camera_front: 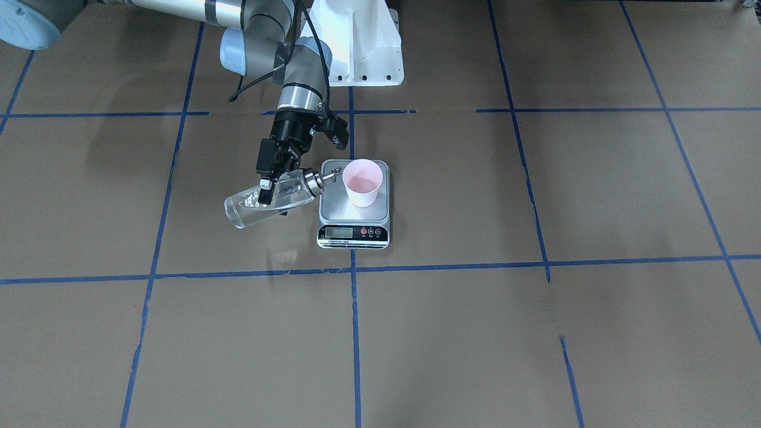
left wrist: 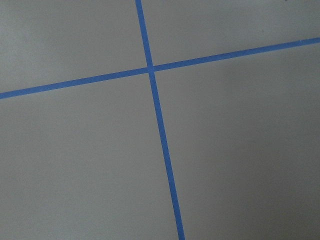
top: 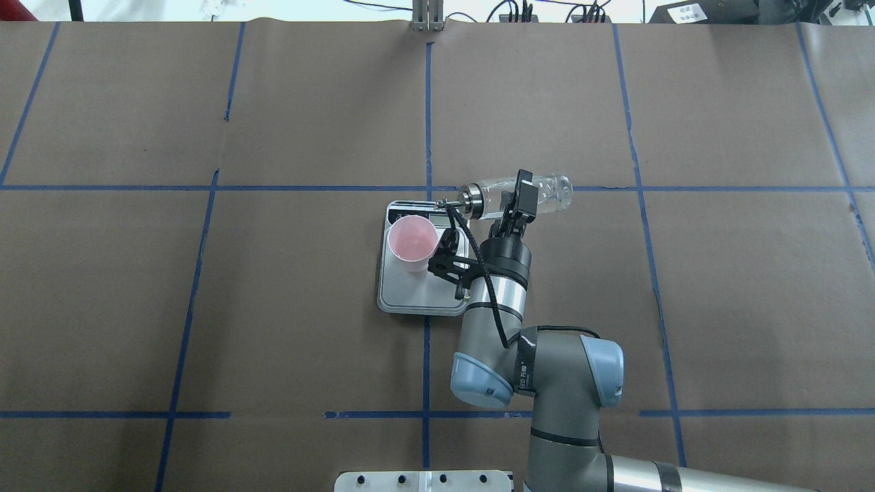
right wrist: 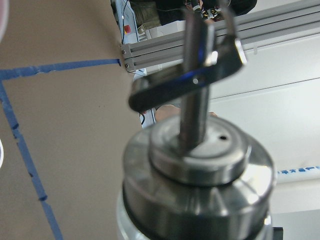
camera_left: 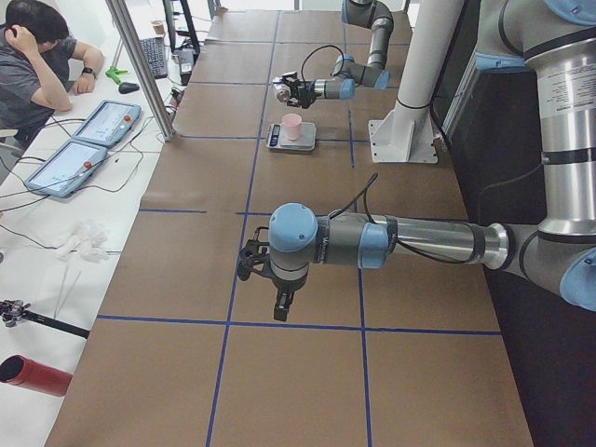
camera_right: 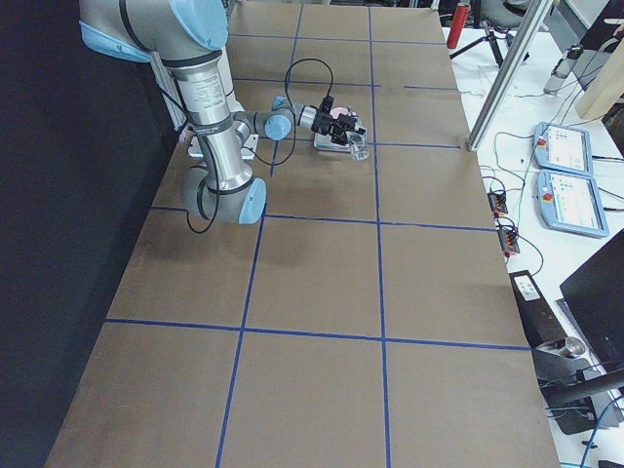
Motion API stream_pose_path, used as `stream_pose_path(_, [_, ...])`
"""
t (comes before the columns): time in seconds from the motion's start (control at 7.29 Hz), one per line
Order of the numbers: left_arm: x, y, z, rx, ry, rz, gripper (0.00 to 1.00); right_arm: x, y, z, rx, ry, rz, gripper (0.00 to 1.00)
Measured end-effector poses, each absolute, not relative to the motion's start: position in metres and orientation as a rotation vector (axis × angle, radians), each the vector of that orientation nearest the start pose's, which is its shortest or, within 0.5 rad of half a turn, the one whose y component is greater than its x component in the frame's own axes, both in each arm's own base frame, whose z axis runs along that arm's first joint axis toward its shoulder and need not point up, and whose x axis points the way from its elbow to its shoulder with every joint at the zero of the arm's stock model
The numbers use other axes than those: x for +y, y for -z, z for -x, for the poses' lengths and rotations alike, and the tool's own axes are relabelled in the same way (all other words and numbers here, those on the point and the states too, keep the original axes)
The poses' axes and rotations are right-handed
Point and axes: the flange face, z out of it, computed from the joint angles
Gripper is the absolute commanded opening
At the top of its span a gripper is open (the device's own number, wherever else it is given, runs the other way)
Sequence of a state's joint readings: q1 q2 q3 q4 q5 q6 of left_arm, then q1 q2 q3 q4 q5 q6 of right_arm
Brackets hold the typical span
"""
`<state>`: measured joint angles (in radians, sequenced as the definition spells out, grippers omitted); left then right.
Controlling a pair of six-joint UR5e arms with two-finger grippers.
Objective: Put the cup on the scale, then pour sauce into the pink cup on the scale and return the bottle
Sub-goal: 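Tilt the sauce bottle with the right gripper over the pink cup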
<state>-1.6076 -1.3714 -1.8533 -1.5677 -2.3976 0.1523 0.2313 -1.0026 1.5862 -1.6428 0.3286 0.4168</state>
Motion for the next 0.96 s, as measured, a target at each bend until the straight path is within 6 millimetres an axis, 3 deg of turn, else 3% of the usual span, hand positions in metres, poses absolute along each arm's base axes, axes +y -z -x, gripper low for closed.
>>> stream_pose_path(0.55, [-0.409,-0.608,0.075,0.817,-0.139,-0.147,1.00,-0.373,-0.279,0.590,0.656,0.576,-1.262,0.00])
stream_pose_path(0.96, [-0.409,-0.612,0.075,0.818,-0.136,-0.140,1.00,-0.363,-0.272,0.592,0.764,0.647,-1.274,0.00])
